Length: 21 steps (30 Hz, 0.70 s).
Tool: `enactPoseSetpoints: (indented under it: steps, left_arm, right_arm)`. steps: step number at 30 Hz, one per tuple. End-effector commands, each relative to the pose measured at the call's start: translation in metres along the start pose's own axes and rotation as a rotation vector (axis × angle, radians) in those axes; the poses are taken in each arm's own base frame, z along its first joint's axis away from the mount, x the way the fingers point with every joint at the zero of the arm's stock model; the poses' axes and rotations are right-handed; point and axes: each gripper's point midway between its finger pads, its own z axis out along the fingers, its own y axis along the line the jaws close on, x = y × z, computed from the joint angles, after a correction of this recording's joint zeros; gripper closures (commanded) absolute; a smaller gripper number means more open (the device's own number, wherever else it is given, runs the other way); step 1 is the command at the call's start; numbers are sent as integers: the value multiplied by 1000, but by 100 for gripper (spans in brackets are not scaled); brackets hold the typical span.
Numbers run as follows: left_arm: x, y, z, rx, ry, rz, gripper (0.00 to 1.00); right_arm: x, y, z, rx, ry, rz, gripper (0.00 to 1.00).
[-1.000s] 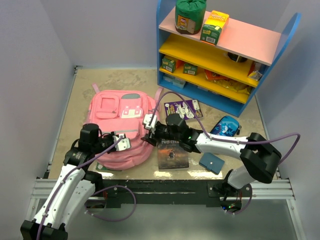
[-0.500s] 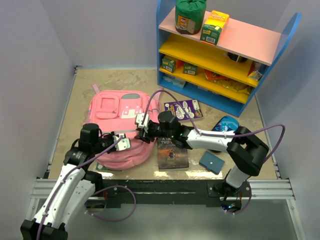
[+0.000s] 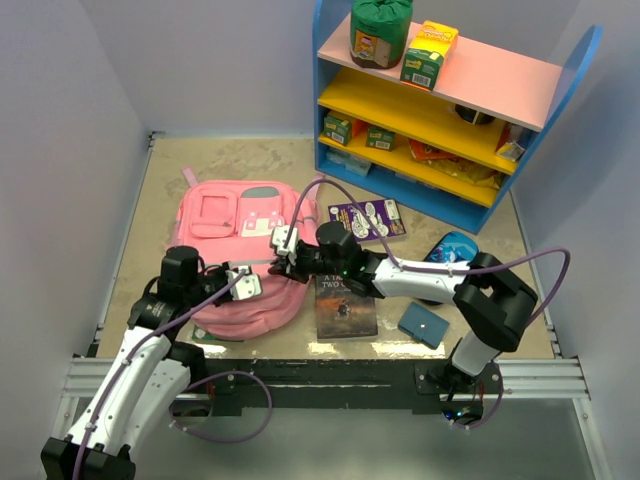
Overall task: Pack the student bag
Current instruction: Unzip the student bag at the center of the board.
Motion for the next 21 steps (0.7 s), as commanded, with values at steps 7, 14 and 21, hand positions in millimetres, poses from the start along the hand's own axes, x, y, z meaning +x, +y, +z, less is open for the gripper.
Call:
enactPoseSetpoints:
  steps: [7, 14, 21]
  left_arm:
    - [-16, 33, -7, -123, -23, -5, 100]
    - [-22, 39, -6, -129, -40, -34, 100]
    - [-44, 39, -17, -110, -97, -50, 85]
  right_arm:
    - [-61, 25, -27, 167, -232, 171, 100]
    - [-69, 66, -9, 118, -242, 236, 100]
    - [-68, 56, 14, 153, -233, 252, 100]
